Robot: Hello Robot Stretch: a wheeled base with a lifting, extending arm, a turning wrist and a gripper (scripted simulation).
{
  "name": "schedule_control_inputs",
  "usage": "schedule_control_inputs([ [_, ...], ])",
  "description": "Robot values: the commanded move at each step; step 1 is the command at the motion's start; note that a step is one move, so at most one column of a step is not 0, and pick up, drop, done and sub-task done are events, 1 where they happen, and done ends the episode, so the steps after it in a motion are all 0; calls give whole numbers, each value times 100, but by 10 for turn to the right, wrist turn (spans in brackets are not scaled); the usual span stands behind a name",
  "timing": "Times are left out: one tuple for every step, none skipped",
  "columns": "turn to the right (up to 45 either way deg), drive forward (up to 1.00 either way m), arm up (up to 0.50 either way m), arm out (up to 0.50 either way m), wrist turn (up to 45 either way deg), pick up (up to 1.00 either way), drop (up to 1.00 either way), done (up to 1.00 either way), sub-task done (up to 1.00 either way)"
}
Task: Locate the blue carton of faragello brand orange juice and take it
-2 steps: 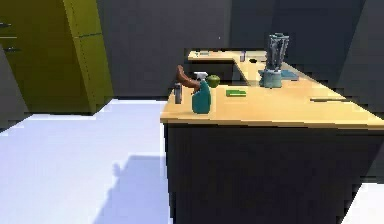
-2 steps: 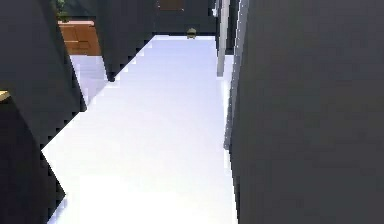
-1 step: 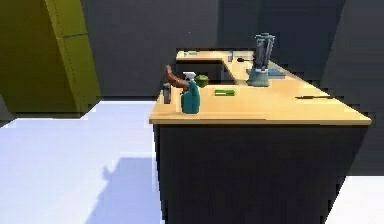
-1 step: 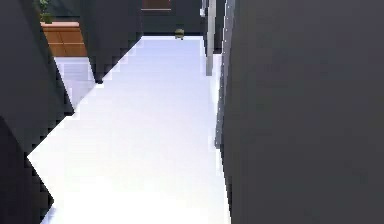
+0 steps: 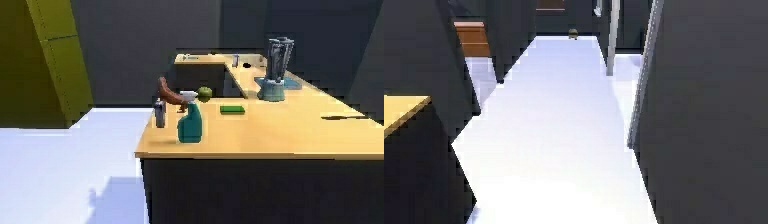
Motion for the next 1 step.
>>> schedule_control_inputs([
  [-450,0,0,0,0,0,0,0,0],
])
